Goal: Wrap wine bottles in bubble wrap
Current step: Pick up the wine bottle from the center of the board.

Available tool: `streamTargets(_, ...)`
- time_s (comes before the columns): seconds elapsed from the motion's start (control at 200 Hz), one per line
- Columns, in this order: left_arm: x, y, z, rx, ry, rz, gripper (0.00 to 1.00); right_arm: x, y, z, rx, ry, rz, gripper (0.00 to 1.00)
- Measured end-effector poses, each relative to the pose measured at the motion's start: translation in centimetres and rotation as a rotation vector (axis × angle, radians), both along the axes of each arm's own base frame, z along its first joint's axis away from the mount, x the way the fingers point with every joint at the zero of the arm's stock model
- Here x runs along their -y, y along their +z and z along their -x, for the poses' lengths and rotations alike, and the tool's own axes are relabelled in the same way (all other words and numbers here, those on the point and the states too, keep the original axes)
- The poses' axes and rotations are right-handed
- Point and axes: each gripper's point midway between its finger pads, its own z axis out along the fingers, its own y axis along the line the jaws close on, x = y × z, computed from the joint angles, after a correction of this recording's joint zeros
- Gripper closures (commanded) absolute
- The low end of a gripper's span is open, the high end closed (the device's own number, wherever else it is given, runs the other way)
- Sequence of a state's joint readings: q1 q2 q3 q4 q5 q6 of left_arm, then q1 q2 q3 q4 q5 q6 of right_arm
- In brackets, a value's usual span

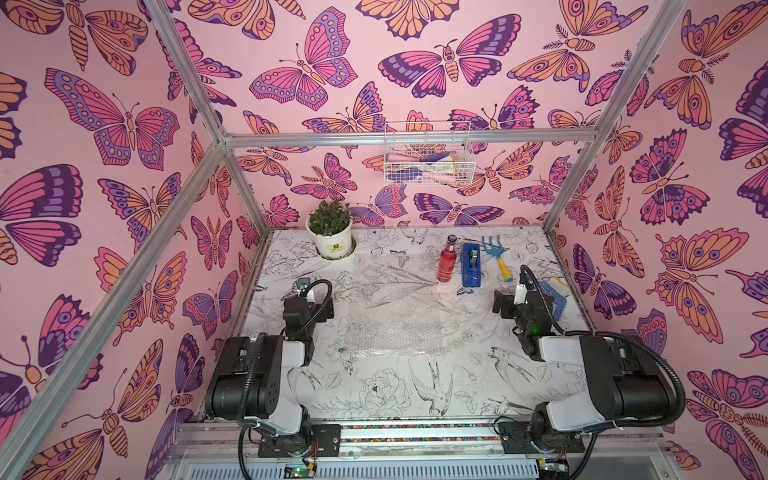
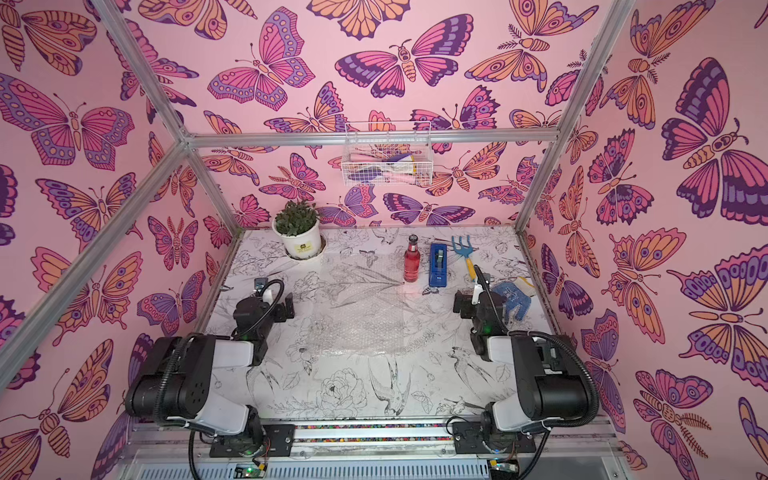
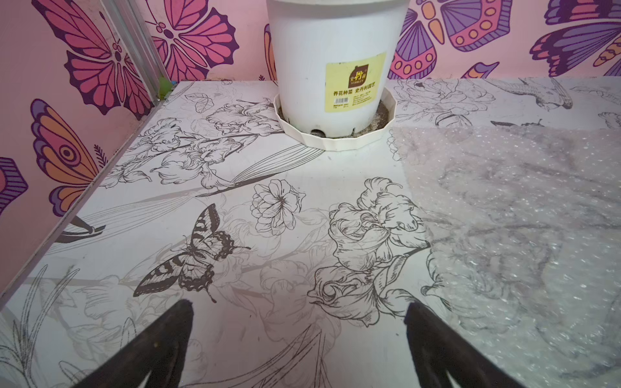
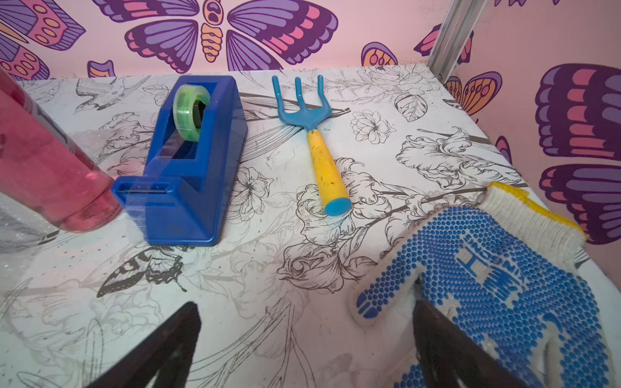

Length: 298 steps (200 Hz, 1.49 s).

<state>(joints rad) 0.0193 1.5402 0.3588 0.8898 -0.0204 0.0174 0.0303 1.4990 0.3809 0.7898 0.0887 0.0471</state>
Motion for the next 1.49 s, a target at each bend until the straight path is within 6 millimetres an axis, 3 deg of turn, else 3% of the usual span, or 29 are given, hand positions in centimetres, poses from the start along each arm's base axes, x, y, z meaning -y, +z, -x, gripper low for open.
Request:
streamTargets(1.042,0.0,0.4,0.2,-0.001,-0.003,0.002,0.01,0.1,0.4,0.0,0.008,-0.002,0.0,0.01)
streamTargets(1.142,-0.1,3.5,0.9,0.045,0.034,-0.01,0.01,0.2,2.6,0.8,0.027,-0.008,-0.003,0.01)
streamTargets(1.297,-0.1,13.8,1.7,0.247,0.074,0.082,0.01,-0.4,10.3,1.9,0.197,0.001,-0.048,0.01)
streamTargets(1.348,0.1,16.2,1.5,0.269,0.072,0.11,0.01,-1.3,11.6,2.4,0.229,0.026,-0.061,0.01)
streamTargets(1.428,0.6,17.8,1.3,0.25,0.057,0.154,0.01,-3.7,12.0,2.9,0.231,0.096,-0.074,0.01)
streamTargets(1.493,1.3,17.5,1.3,0.196,0.04,0.194,0.01,-5.9,11.4,3.1,0.203,0.156,-0.079,0.01)
